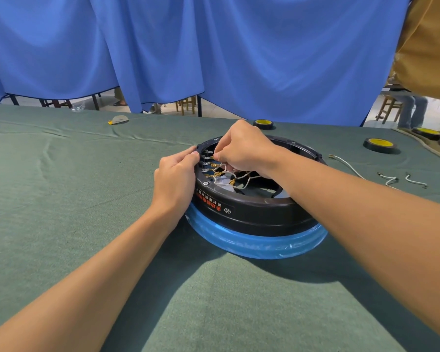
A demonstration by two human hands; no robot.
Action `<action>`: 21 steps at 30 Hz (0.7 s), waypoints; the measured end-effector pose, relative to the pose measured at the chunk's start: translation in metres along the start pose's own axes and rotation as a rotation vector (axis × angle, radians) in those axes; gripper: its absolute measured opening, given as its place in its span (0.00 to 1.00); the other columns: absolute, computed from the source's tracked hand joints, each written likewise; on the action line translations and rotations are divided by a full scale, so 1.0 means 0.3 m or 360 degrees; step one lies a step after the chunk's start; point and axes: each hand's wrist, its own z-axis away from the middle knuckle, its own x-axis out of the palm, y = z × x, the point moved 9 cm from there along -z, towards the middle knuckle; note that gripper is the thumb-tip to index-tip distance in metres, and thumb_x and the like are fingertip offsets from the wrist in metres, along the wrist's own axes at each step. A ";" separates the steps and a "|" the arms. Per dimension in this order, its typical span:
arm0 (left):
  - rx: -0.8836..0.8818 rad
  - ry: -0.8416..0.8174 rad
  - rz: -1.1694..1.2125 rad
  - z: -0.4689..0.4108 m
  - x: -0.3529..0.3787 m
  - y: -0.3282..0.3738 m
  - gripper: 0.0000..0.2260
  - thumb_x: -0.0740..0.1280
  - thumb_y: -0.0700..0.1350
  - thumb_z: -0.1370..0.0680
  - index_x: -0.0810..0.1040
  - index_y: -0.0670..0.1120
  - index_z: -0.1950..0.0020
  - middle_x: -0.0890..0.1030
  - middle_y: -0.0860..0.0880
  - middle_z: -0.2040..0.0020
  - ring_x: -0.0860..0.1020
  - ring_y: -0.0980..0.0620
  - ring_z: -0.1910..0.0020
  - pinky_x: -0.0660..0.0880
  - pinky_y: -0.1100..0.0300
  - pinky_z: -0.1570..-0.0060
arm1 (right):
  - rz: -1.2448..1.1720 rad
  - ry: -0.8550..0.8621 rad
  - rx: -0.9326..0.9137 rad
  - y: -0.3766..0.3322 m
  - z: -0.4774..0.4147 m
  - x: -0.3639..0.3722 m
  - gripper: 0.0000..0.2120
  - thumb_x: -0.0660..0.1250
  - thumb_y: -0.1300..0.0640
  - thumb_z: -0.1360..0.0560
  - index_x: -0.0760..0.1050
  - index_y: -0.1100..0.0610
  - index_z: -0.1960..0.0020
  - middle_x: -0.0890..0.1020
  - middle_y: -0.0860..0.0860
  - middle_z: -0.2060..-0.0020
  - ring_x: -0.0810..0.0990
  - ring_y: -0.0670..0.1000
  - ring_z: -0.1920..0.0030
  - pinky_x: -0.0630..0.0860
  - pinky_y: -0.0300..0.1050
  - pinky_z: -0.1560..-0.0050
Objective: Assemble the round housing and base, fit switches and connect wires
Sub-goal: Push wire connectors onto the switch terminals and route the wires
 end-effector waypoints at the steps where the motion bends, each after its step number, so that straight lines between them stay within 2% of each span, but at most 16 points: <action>1: -0.0001 0.0001 -0.0002 0.002 0.000 0.002 0.20 0.62 0.54 0.31 0.82 0.53 0.43 0.86 0.53 0.56 0.81 0.46 0.45 0.74 0.43 0.37 | 0.0001 -0.0003 -0.0004 0.000 0.000 0.000 0.08 0.66 0.63 0.22 0.82 0.63 0.49 0.79 0.53 0.64 0.77 0.53 0.56 0.78 0.52 0.47; 7: -0.0007 -0.0003 0.0018 -0.003 0.000 -0.002 0.24 0.62 0.53 0.31 0.83 0.47 0.39 0.86 0.47 0.52 0.81 0.43 0.44 0.73 0.41 0.36 | 0.0007 0.0048 0.0018 -0.004 -0.006 0.007 0.08 0.65 0.63 0.22 0.80 0.64 0.47 0.82 0.58 0.55 0.80 0.57 0.50 0.80 0.54 0.48; 11: -0.0017 -0.0021 0.0021 0.002 0.002 -0.007 0.21 0.62 0.54 0.31 0.83 0.50 0.42 0.86 0.47 0.54 0.81 0.42 0.45 0.73 0.40 0.37 | -0.0001 0.0018 0.0011 -0.002 -0.007 0.008 0.08 0.65 0.64 0.22 0.81 0.64 0.47 0.82 0.57 0.57 0.80 0.55 0.52 0.81 0.53 0.49; 16: -0.0003 -0.0013 0.0029 0.000 0.000 0.000 0.24 0.62 0.54 0.31 0.82 0.48 0.40 0.86 0.46 0.53 0.81 0.42 0.44 0.73 0.41 0.36 | -0.0011 -0.0004 -0.0062 -0.008 -0.002 0.006 0.07 0.67 0.61 0.22 0.83 0.61 0.49 0.78 0.50 0.66 0.77 0.52 0.54 0.79 0.47 0.51; 19: -0.0004 -0.0024 0.0037 -0.002 0.002 -0.006 0.24 0.62 0.53 0.31 0.82 0.46 0.38 0.86 0.45 0.53 0.81 0.42 0.45 0.73 0.40 0.36 | 0.0058 0.0038 -0.0155 -0.020 0.006 -0.009 0.06 0.69 0.59 0.23 0.82 0.59 0.49 0.79 0.50 0.61 0.77 0.54 0.48 0.78 0.49 0.47; 21: -0.0012 -0.0014 0.0053 -0.002 0.001 -0.010 0.24 0.63 0.53 0.31 0.82 0.45 0.38 0.86 0.45 0.53 0.82 0.42 0.45 0.73 0.40 0.36 | 0.0091 0.0067 -0.0221 -0.024 0.015 -0.025 0.06 0.70 0.59 0.25 0.81 0.56 0.49 0.80 0.50 0.58 0.78 0.53 0.48 0.78 0.49 0.47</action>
